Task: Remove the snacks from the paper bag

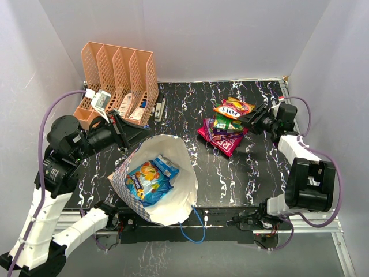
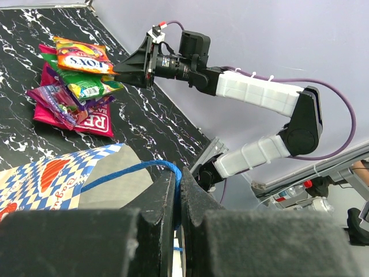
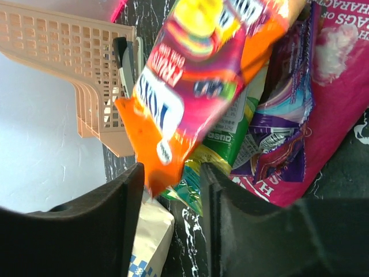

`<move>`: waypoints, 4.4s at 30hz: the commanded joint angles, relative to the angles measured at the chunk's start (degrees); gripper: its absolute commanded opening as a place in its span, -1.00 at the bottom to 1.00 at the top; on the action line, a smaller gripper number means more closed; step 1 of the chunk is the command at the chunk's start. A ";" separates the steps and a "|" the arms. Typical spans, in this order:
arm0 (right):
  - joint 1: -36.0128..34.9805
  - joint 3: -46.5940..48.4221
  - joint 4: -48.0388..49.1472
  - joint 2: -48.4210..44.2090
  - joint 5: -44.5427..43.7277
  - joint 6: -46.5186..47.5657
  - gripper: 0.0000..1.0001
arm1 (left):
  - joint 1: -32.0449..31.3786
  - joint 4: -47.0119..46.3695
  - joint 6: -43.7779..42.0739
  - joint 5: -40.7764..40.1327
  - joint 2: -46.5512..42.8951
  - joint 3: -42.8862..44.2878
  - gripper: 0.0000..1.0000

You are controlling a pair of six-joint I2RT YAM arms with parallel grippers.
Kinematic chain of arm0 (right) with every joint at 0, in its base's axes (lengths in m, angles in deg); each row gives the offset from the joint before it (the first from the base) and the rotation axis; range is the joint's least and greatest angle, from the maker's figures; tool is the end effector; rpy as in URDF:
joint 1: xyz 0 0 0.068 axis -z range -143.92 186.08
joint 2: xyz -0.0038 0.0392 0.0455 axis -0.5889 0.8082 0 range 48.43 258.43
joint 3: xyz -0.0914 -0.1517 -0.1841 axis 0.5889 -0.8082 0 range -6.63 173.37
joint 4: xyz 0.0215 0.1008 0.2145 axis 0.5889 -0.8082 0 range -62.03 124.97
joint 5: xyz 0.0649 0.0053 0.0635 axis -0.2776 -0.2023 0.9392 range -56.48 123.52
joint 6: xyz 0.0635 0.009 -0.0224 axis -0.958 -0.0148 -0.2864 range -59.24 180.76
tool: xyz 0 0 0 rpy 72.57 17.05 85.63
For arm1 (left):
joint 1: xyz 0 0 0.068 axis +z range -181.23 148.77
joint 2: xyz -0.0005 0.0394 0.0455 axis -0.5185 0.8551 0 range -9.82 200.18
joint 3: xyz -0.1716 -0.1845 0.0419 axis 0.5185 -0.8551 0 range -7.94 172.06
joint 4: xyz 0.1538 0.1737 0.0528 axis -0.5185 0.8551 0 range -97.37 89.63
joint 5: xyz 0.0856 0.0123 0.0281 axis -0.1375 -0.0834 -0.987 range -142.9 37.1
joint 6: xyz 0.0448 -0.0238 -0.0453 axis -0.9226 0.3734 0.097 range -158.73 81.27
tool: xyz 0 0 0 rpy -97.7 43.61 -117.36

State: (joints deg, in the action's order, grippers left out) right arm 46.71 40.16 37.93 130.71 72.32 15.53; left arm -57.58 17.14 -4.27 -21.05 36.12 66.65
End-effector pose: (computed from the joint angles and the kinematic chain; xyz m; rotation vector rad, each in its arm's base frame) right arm 0.3001 -0.0215 0.2159 0.6392 2.0902 1.0716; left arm 0.1064 -0.0848 0.4569 0.3706 1.6056 -1.2447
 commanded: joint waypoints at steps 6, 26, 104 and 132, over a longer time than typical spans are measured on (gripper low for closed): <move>-0.43 -2.48 0.69 -2.46 -1.46 2.33 -0.27 | -0.11 -1.92 -0.03 1.55 -1.79 1.86 -1.00; -13.00 8.28 -7.19 -14.71 -5.28 17.94 0.11 | -0.11 -4.59 1.70 4.89 -2.12 -1.33 -1.00; -86.13 1.42 11.90 -3.20 -53.44 61.07 -0.85 | -0.11 -5.53 2.66 7.95 -5.35 -6.82 -1.00; -75.67 20.01 8.37 -5.81 -42.81 51.18 -0.85 | -0.11 -2.44 0.56 -12.51 -0.20 -2.29 -1.00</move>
State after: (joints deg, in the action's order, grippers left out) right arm -28.67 54.47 36.71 128.72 25.59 68.51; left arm -57.58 12.35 -1.73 -27.56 35.42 62.02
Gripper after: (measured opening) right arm 0.164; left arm 0.019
